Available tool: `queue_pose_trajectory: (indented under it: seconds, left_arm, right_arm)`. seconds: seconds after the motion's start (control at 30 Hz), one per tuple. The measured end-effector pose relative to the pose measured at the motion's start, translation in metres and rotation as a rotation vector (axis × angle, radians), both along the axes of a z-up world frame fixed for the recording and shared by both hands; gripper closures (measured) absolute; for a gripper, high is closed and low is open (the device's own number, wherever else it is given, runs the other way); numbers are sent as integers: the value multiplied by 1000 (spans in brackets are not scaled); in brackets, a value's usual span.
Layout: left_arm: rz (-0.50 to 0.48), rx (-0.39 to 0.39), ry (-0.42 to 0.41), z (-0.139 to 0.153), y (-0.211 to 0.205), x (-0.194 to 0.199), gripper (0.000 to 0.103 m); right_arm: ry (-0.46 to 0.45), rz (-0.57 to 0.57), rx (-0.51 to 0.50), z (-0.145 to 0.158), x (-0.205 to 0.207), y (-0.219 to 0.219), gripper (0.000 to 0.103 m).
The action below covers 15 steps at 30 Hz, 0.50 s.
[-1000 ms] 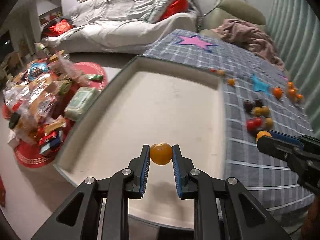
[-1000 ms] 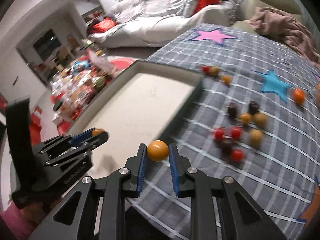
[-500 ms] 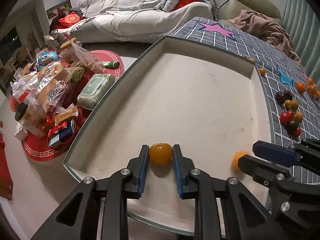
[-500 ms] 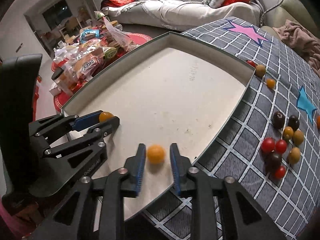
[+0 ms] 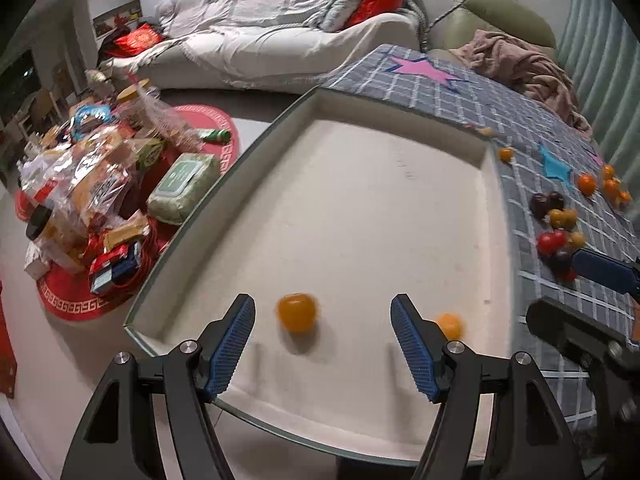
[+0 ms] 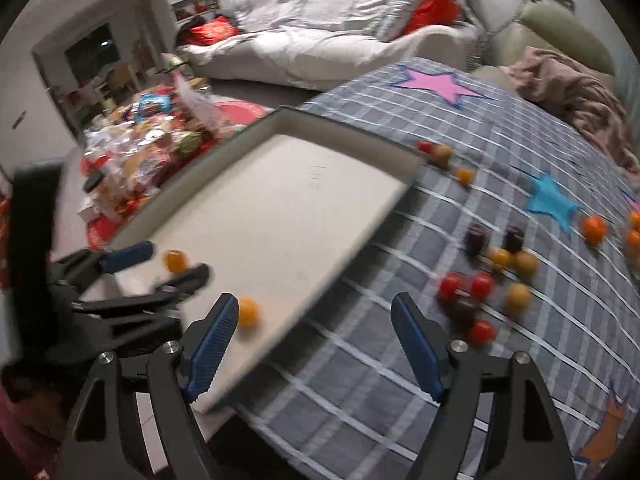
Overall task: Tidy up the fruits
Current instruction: 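Open both tools to drop the orange cherry tomatoes into the tray, then grasp a tan round fruit with the right tool while the left tool grasps a dark plum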
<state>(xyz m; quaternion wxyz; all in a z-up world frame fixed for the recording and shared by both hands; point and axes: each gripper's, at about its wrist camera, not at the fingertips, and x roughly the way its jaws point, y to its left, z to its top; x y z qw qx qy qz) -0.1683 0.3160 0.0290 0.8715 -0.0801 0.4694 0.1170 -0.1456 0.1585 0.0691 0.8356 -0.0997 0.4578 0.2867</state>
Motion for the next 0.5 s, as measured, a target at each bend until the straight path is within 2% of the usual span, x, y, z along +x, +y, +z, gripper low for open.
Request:
queue_pose_trajectory:
  seconds: [0.33, 0.5]
  left_arm:
    - [-175, -1, -41, 21, -79, 11, 31]
    - [-258, 26, -31, 21, -123, 22, 31]
  right_arm:
    - [80, -287, 8, -18, 34, -112, 21]
    - [97, -356, 25, -25, 43, -145, 21]
